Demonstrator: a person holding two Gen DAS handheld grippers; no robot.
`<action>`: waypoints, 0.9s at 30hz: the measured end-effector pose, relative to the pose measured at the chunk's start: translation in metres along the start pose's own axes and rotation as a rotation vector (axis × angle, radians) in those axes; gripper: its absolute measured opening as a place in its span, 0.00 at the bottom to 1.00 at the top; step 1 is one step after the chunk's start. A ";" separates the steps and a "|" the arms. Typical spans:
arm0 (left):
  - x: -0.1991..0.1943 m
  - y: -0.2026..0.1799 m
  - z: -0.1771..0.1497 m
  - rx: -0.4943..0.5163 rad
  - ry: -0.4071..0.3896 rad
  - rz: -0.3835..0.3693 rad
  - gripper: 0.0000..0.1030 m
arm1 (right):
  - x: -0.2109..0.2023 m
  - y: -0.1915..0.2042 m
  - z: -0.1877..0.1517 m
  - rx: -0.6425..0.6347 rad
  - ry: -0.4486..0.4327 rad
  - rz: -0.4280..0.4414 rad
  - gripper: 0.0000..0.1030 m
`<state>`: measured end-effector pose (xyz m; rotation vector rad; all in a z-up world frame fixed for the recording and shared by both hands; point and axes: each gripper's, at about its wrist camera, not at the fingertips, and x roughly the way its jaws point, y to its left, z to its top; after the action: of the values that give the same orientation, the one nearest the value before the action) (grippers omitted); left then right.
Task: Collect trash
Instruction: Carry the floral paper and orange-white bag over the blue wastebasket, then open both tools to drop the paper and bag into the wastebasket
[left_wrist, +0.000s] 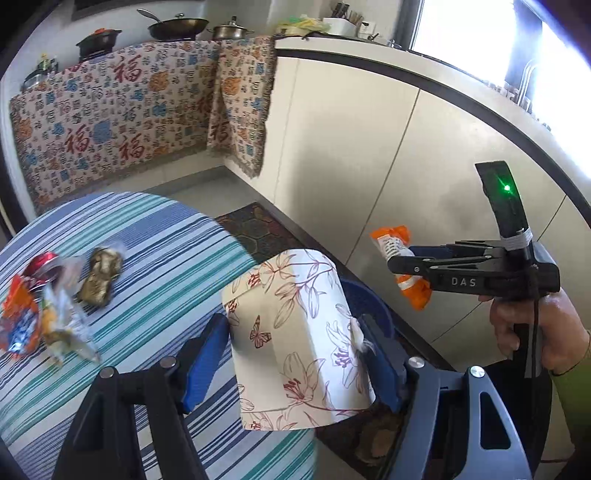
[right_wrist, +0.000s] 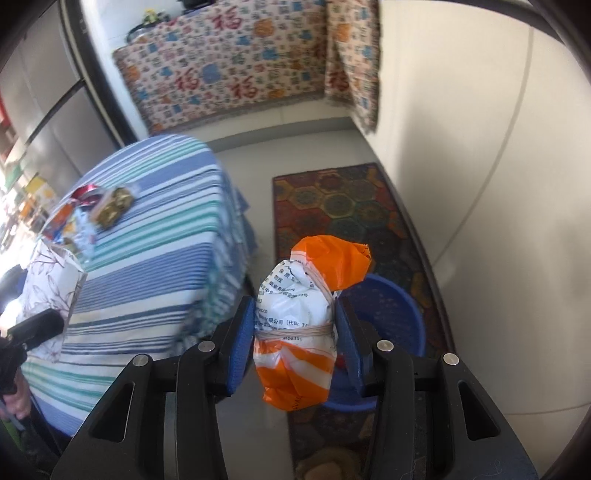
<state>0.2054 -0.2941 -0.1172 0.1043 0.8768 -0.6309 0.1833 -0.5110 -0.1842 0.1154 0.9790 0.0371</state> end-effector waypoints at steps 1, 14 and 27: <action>0.010 -0.005 0.004 0.005 0.009 -0.015 0.71 | 0.002 -0.010 0.000 0.015 0.000 -0.005 0.44; 0.126 -0.057 0.029 0.094 0.106 -0.071 0.71 | 0.029 -0.085 -0.015 0.176 -0.013 0.031 0.44; 0.184 -0.079 0.028 0.142 0.156 -0.100 0.73 | 0.034 -0.105 -0.010 0.215 -0.023 0.048 0.46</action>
<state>0.2671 -0.4547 -0.2231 0.2411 0.9914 -0.7865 0.1917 -0.6117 -0.2298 0.3366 0.9548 -0.0254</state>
